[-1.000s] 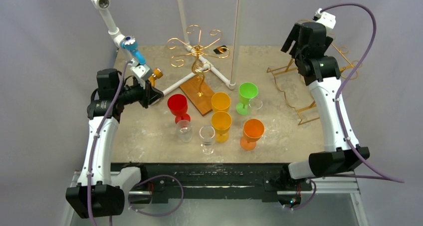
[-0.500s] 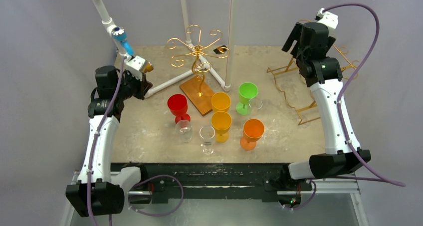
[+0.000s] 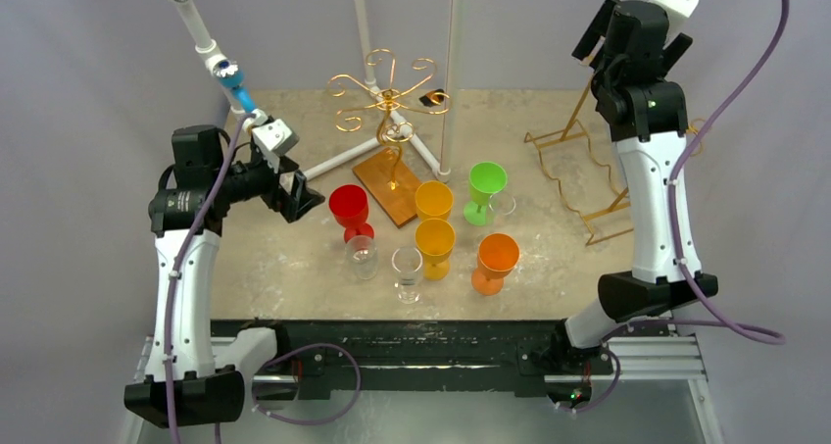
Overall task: Place the wine glass upside down on the wine glass rack
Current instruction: Move the distractor to the center of the board.
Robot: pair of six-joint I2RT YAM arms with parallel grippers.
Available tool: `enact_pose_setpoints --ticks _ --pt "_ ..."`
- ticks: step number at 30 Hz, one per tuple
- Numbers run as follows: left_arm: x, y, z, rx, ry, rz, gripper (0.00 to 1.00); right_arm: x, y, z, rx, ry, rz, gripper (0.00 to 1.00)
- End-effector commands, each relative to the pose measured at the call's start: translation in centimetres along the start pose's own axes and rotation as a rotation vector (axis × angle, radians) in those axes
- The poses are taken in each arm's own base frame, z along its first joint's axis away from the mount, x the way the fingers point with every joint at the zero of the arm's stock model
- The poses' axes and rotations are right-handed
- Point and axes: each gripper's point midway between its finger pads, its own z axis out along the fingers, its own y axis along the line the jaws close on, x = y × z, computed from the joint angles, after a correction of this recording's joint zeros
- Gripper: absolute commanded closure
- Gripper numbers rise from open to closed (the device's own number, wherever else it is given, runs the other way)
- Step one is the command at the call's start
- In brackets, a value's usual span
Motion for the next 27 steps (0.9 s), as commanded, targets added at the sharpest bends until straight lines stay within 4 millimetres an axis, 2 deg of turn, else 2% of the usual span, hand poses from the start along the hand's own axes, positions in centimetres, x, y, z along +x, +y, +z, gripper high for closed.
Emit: enact_pose_setpoints --ticks 1,7,10,17,27 --pt "-2.5 -4.3 -2.3 0.146 -0.07 0.082 0.01 0.9 -2.4 1.4 0.139 0.014 -0.074 0.05" --pt "-3.0 -6.1 -2.2 0.279 -0.09 0.051 0.01 3.0 -5.2 3.6 0.221 0.058 -0.049 0.08" --pt "-2.5 -6.3 -1.9 0.31 -0.085 0.038 0.01 4.4 -5.6 4.6 0.2 0.097 -0.031 0.09" --pt "-2.1 -5.9 -1.7 0.288 -0.085 0.057 0.01 7.6 -3.5 6.5 0.109 0.192 -0.044 0.15" --pt "-2.6 -5.0 -1.6 0.242 -0.093 0.095 0.02 8.8 -0.9 9.9 0.069 0.235 -0.062 0.19"
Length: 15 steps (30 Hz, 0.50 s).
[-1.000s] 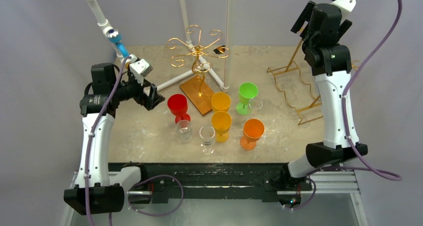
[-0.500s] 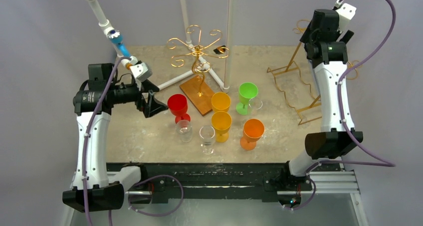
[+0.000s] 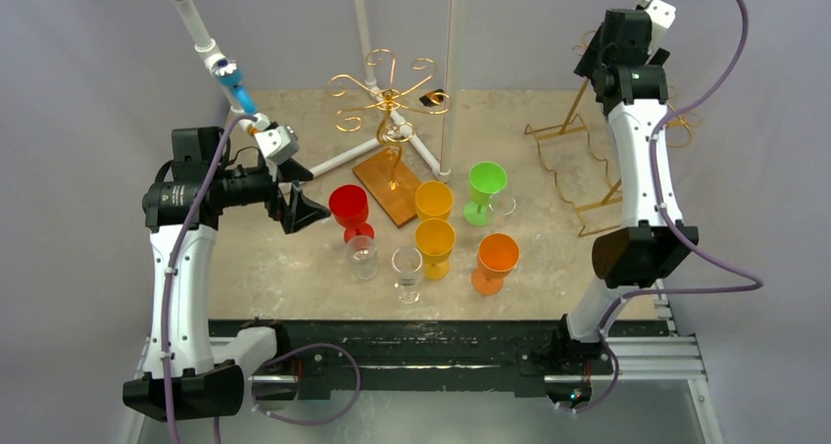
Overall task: Place the wine glass upside down on the wine glass rack
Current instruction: Move the distractor to the center of the board.
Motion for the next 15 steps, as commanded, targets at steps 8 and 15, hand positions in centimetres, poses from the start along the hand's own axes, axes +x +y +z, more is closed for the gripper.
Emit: enact_pose_setpoints --ticks 8,15 --pt "-1.1 0.7 -0.2 -0.027 -0.028 0.091 0.02 0.7 2.1 1.6 -0.057 0.03 -0.024 0.27" --pt "-1.5 0.8 -0.2 -0.04 -0.042 0.09 0.03 1.4 2.8 0.8 -0.119 0.061 -0.033 0.51"
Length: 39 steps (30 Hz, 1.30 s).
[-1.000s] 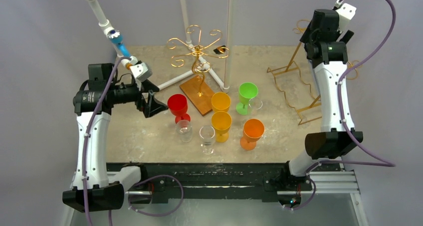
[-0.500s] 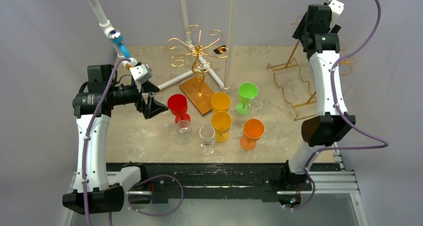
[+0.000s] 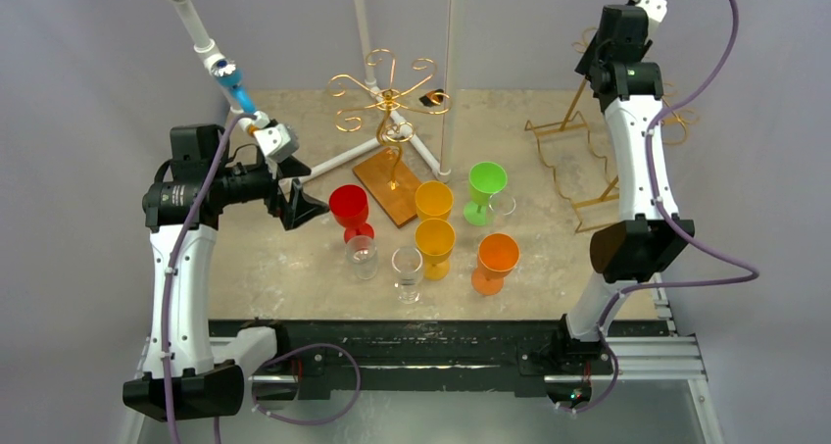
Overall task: Place the wine glass upside down on the wine glass rack
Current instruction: Move the distractor to the center of the board, then move the wine rack to the center of the board.
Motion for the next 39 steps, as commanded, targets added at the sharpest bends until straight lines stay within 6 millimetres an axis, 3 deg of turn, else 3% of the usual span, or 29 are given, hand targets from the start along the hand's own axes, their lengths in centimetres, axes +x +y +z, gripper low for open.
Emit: enact_pose_setpoints --ticks 1,6,9,14,16,21,29,39 --pt "-1.3 0.0 -0.2 -0.01 -0.045 0.058 0.02 1.6 0.5 -1.1 -0.065 0.062 -0.034 0.55" --pt "-1.9 0.0 -0.2 -0.012 -0.069 0.058 0.03 2.1 0.4 -3.0 -0.139 0.061 -0.053 0.63" --pt "-2.3 -0.1 -0.3 -0.012 -0.081 0.062 0.03 0.7 -0.9 -4.0 -0.091 0.011 -0.024 0.47" --pt "-2.7 -0.3 -0.5 -0.017 -0.093 0.064 0.03 -3.0 -1.1 -5.2 -0.065 -0.093 0.095 0.36" --pt "-2.8 -0.3 -0.5 -0.02 -0.096 0.066 0.02 -3.9 -0.3 -5.1 -0.079 -0.102 0.167 0.35" --pt "-2.9 0.0 -0.5 -0.031 -0.096 0.066 0.02 -5.7 2.0 -4.2 -0.117 -0.15 0.261 0.33" --pt "-2.3 0.5 -0.4 -0.045 -0.08 0.068 0.03 -3.6 2.2 0.8 0.008 -0.107 0.191 0.34" --pt "-2.1 0.6 -0.2 -0.038 -0.07 0.073 0.03 -4.3 1.9 1.6 0.041 -0.149 0.223 0.34"
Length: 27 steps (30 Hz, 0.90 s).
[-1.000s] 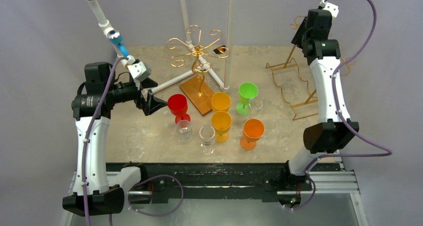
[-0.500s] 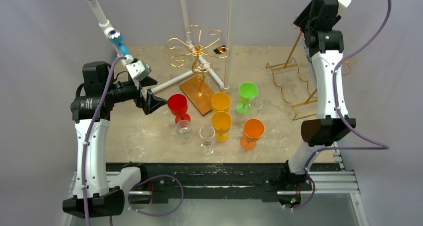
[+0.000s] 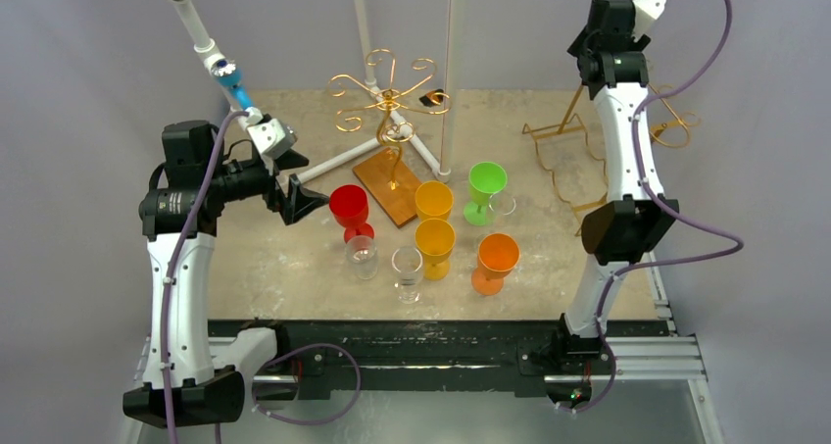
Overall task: Place the wine glass upside down on the wine glass rack
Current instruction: Move the wine rack to the center of the board.
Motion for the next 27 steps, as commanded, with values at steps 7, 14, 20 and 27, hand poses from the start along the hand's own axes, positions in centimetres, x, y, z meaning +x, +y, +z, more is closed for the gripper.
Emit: enact_pose_setpoints --ticks 7,14,20,27 --pt "0.9 0.1 0.3 0.016 0.014 0.028 0.03 -4.8 -1.3 -0.2 0.02 -0.104 0.097 0.34" --pt "0.5 0.0 0.3 0.031 0.003 0.021 0.03 -2.7 -1.0 2.2 0.017 -0.043 0.094 0.38" --pt "0.3 -0.3 0.1 0.027 0.004 0.027 0.04 -1.1 -0.6 3.2 0.004 -0.011 0.085 0.41" --pt "0.4 -0.3 0.0 0.026 0.008 0.026 0.04 -1.3 0.8 3.2 -0.05 0.005 0.101 0.43"
